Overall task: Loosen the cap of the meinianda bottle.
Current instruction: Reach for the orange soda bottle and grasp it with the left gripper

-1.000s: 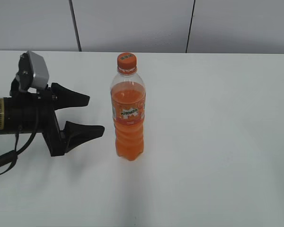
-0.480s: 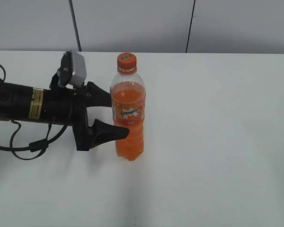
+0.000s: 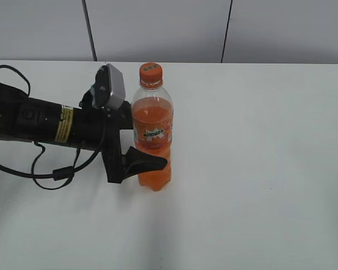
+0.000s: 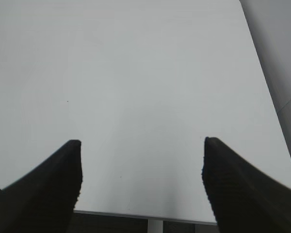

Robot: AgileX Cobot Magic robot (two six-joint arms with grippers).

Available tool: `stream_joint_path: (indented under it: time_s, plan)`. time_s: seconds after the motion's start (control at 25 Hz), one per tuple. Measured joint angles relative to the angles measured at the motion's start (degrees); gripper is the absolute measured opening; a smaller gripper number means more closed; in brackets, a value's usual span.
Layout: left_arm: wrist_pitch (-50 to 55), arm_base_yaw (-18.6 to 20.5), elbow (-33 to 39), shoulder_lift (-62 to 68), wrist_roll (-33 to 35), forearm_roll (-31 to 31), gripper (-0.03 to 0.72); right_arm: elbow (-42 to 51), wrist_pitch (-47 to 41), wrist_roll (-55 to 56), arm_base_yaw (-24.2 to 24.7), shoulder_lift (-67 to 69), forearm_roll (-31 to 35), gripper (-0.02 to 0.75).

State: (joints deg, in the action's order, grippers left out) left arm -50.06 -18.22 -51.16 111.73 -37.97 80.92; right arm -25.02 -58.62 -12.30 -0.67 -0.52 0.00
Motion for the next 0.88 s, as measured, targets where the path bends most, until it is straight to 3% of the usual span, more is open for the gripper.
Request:
stream_joint_path:
  time_s: [0.56, 0.88]
  plan:
    - [1.0, -0.2, 0.0, 2.3, 0.0, 0.0, 0.578, 0.0, 0.0, 0.0, 0.0, 0.0, 0.0, 0.58]
    - [1.0, -0.2, 0.0, 2.3, 0.0, 0.0, 0.406, 0.0, 0.0, 0.0, 0.0, 0.0, 0.0, 0.58]
